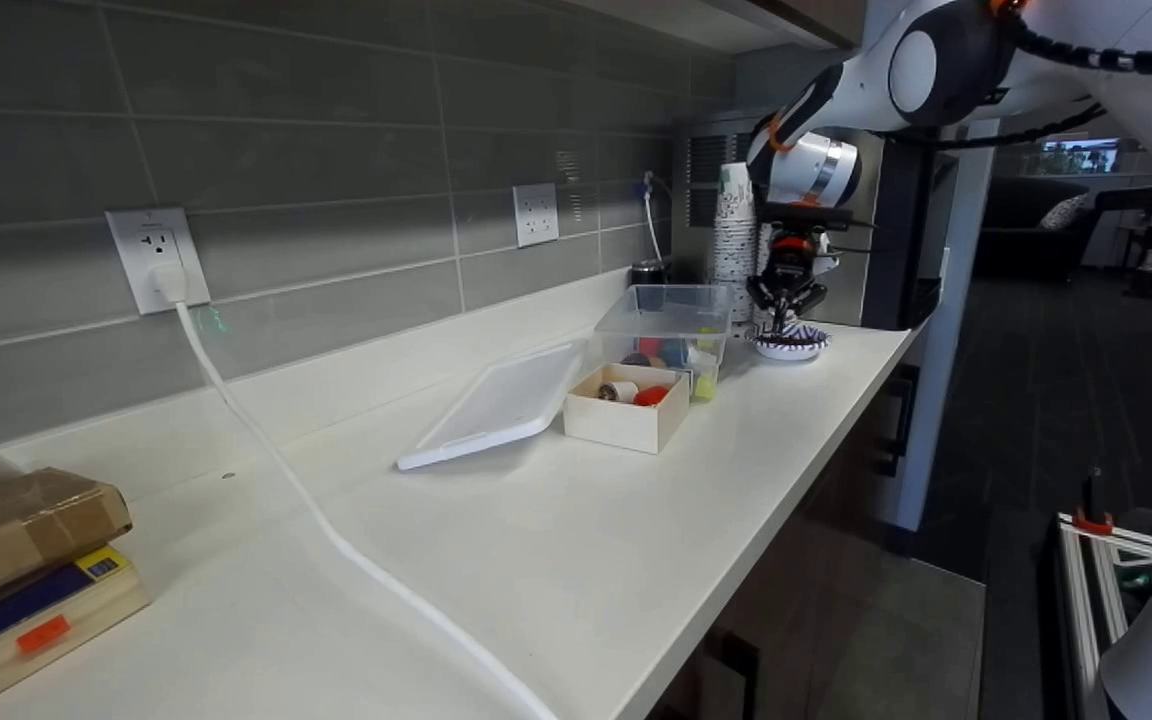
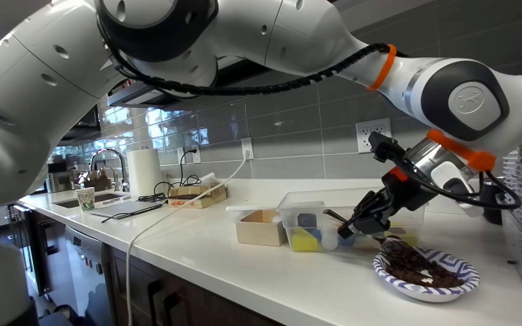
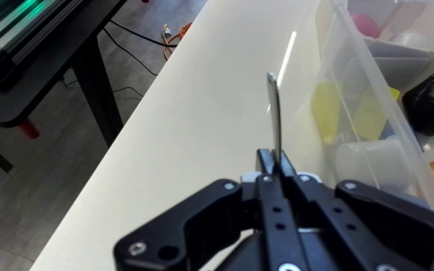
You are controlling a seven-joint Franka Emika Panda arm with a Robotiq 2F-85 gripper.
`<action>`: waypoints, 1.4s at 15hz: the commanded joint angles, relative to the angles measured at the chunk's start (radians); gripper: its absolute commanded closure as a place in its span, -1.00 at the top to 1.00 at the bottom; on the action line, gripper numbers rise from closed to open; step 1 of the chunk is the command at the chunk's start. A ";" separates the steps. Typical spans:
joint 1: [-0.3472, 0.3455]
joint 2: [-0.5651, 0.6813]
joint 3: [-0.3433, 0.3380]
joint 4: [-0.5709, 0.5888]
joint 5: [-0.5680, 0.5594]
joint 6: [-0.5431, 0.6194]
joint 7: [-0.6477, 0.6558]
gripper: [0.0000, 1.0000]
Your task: Use the cake slicer to stir in the bowl
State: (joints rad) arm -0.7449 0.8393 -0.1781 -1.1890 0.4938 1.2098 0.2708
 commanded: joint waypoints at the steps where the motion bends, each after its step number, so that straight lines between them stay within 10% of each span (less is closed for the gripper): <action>1: 0.007 -0.054 -0.022 -0.064 -0.044 -0.018 -0.005 -0.98; 21: 0.025 -0.074 -0.026 -0.092 -0.016 -0.037 -0.163 -0.98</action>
State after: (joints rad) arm -0.7213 0.8078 -0.2049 -1.2347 0.4465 1.1245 0.1100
